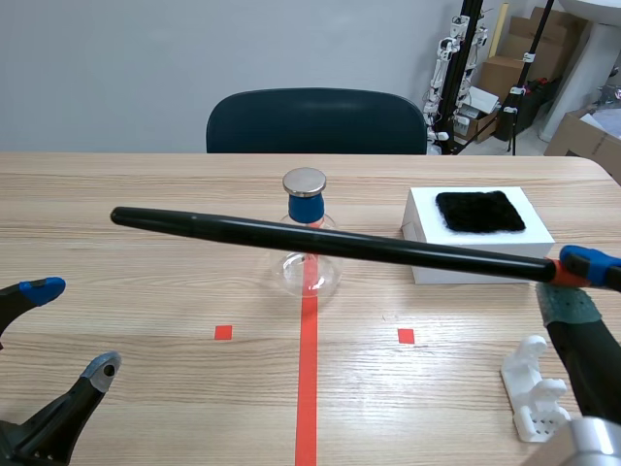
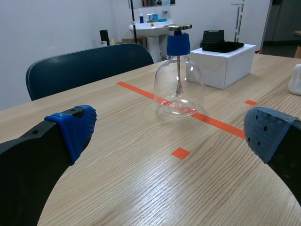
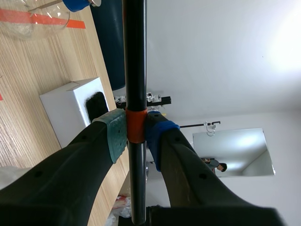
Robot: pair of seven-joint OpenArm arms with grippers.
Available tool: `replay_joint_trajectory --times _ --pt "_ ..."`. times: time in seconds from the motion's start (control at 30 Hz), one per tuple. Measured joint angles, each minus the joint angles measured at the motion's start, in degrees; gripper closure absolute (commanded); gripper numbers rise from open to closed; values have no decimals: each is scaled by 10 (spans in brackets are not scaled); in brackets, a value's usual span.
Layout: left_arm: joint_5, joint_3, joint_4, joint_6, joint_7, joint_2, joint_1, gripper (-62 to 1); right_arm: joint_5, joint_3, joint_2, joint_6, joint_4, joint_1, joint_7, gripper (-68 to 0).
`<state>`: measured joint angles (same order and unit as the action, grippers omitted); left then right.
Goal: Do the electroscope experiment. pick up the black charging rod
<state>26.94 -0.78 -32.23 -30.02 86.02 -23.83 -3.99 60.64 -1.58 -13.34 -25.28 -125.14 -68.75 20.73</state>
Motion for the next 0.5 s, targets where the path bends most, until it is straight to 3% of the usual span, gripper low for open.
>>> replay_joint_trajectory --times 0.5 --pt "0 0 0 0 0 0 0 -623 0 0 0 0 0 0 3 -17"
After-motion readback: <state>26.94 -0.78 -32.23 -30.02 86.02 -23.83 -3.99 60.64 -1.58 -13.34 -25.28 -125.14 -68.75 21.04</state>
